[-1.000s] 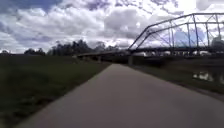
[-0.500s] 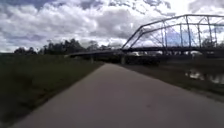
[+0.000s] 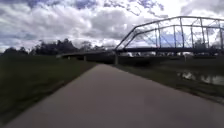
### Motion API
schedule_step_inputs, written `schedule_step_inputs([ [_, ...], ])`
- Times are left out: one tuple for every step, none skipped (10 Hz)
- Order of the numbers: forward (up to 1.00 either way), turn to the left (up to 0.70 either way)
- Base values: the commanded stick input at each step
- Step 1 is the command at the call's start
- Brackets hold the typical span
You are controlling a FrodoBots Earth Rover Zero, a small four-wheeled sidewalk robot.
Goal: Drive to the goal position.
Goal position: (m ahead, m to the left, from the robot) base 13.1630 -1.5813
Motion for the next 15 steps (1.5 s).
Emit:
schedule_step_inputs([
  [1.0, 0.0],
  [1.0, 0.0],
  [1.0, 0.0],
  [1.0, 0.0],
  [1.0, 0.0],
  [1.0, 0.0],
  [1.0, 0.0],
  [1.0, 0.0],
  [1.0, 0.0],
  [1.0, 0.0],
  [1.0, 0.0],
  [1.0, 0.0],
  [1.0, 0.0],
  [1.0, 0.0],
  [1.0, 0.0],
])
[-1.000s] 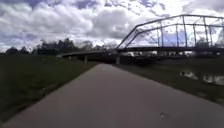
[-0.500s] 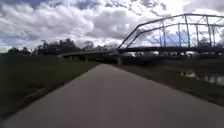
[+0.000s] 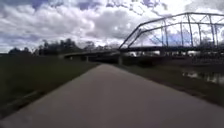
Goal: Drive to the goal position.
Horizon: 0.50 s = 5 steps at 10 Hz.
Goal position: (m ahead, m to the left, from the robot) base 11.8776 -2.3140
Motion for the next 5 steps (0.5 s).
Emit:
schedule_step_inputs([
  [1.0, 0.0],
  [1.0, 0.0],
  [1.0, 0.0],
  [1.0, 0.0],
  [1.0, 0.0],
])
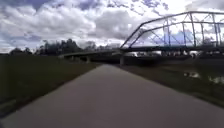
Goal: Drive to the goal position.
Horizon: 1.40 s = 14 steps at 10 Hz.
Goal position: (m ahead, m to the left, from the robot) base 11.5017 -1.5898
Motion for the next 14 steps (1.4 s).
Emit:
schedule_step_inputs([
  [1.0, 0.0],
  [1.0, 0.0],
  [1.0, 0.0],
  [1.0, 0.0],
  [1.0, 0.0],
  [1.0, 0.0],
  [1.0, 0.0],
  [1.0, 0.0],
  [1.0, 0.0],
  [1.0, 0.0],
  [1.0, 0.0],
  [1.0, 0.0],
  [1.0, 0.0],
  [1.0, 0.0],
])
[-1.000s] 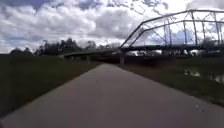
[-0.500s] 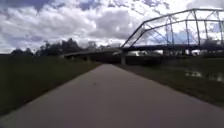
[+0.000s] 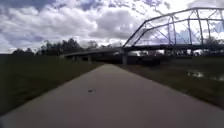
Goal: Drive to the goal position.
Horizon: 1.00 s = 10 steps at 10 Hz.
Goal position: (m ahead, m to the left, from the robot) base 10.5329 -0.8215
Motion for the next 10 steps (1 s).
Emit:
schedule_step_inputs([
  [1.0, 0.0],
  [1.0, 0.0],
  [1.0, 0.0],
  [1.0, 0.0],
  [1.0, 0.0],
  [1.0, 0.0],
  [1.0, 0.0],
  [1.0, 0.0],
  [1.0, 0.0],
  [1.0, 0.0],
])
